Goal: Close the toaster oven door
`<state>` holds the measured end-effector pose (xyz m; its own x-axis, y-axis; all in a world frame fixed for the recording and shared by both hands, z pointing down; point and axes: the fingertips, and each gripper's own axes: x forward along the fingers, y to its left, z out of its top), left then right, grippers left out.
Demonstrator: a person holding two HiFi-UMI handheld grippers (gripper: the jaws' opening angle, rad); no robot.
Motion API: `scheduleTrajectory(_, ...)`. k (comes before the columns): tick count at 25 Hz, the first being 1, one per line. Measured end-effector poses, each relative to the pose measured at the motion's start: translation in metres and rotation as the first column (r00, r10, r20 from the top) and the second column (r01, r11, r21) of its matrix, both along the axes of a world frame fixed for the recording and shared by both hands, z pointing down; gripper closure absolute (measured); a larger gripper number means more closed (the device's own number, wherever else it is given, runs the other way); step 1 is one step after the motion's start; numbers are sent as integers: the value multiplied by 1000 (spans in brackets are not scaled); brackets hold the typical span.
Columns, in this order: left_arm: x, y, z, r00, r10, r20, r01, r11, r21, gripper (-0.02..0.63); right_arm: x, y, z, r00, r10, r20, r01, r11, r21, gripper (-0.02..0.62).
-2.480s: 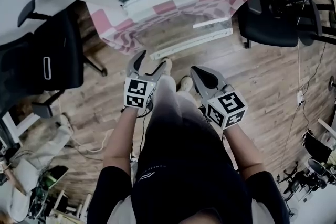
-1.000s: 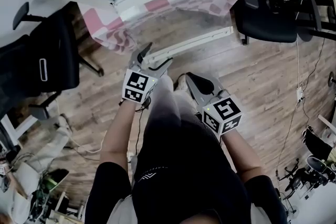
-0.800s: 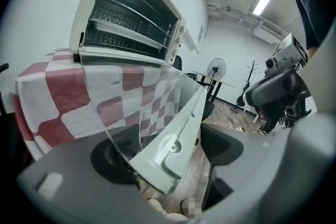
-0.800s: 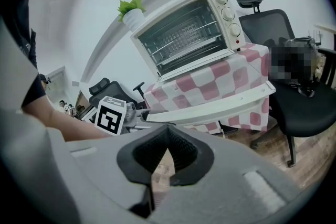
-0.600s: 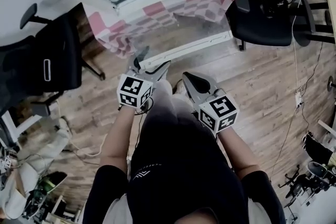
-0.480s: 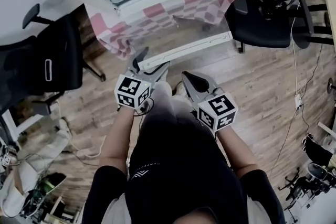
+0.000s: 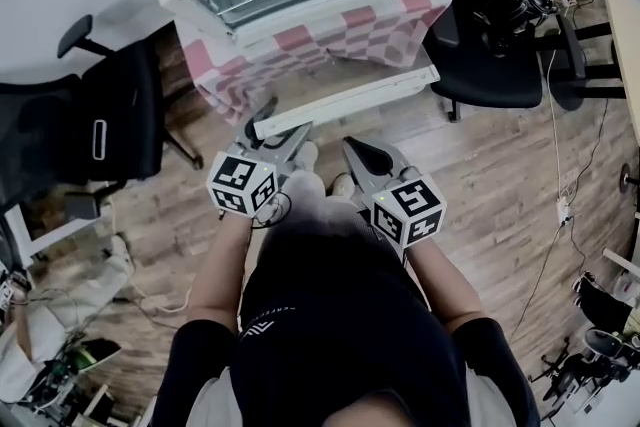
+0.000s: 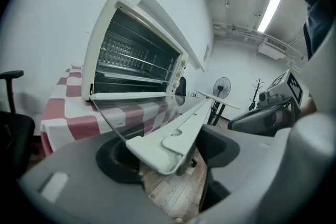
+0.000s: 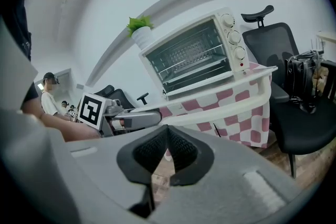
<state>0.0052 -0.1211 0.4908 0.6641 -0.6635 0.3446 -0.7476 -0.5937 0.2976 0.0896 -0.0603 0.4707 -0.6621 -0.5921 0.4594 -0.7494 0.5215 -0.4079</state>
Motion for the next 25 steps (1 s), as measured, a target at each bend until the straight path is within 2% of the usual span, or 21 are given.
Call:
scheduleTrajectory(7, -3, -12, -30, 998, -26, -62, 27, 1000, 16, 280, -12, -11, -20, 999, -43, 15, 42, 998, 42, 594)
scheduleTrajectory(12, -10, -22, -51, 987, -65, -143, 65, 998, -8, 354, -17, -16, -32, 997, -70, 23, 69, 996, 52, 594)
scheduleTrajectory(14, -12, -27, -59, 984, -73, -165, 72, 997, -13, 365, -19, -19, -36, 997, -82, 11, 81, 994, 70, 594)
scheduleTrajectory(17, -16, -34, -69, 975, -88, -202, 80, 996, -47, 367, -22, -27, -46, 996, -86, 9, 85, 991, 101, 593)
scheduleTrajectory(22, -19, -44, -80, 971, -119, -209, 94, 988, -124, 370, -21, -47, -66, 997, -67, 25, 62, 986, 152, 594)
scheduleTrajectory(25, -22, -51, -89, 960, -137, -243, 100, 983, -155, 371, -21, -61, -79, 997, -59, 43, 50, 982, 184, 594)
